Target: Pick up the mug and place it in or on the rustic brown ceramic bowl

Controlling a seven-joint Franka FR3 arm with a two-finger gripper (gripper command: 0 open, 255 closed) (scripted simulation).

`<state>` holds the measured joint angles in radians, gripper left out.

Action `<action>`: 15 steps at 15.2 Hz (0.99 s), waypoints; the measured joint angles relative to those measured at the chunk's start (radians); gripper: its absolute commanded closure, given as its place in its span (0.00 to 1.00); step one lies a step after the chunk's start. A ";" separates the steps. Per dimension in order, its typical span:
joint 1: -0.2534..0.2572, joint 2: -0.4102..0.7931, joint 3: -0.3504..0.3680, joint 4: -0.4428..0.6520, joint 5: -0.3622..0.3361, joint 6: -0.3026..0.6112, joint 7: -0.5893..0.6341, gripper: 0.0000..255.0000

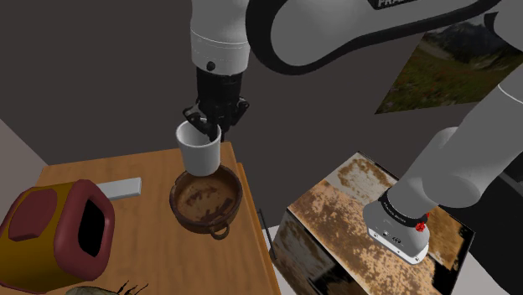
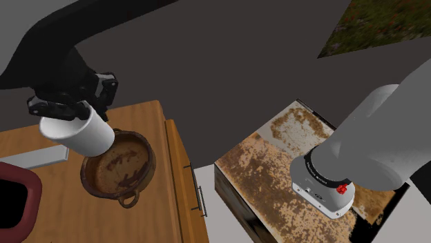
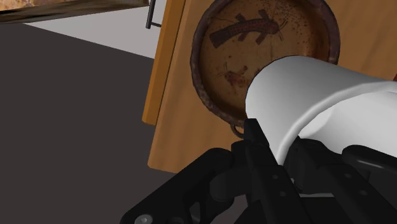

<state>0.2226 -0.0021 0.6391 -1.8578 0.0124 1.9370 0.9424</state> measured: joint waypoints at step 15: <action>0.010 0.056 0.007 -0.144 -0.039 0.188 0.034 1.00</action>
<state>0.2328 0.0535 0.6462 -2.0019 -0.0270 2.1251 0.9763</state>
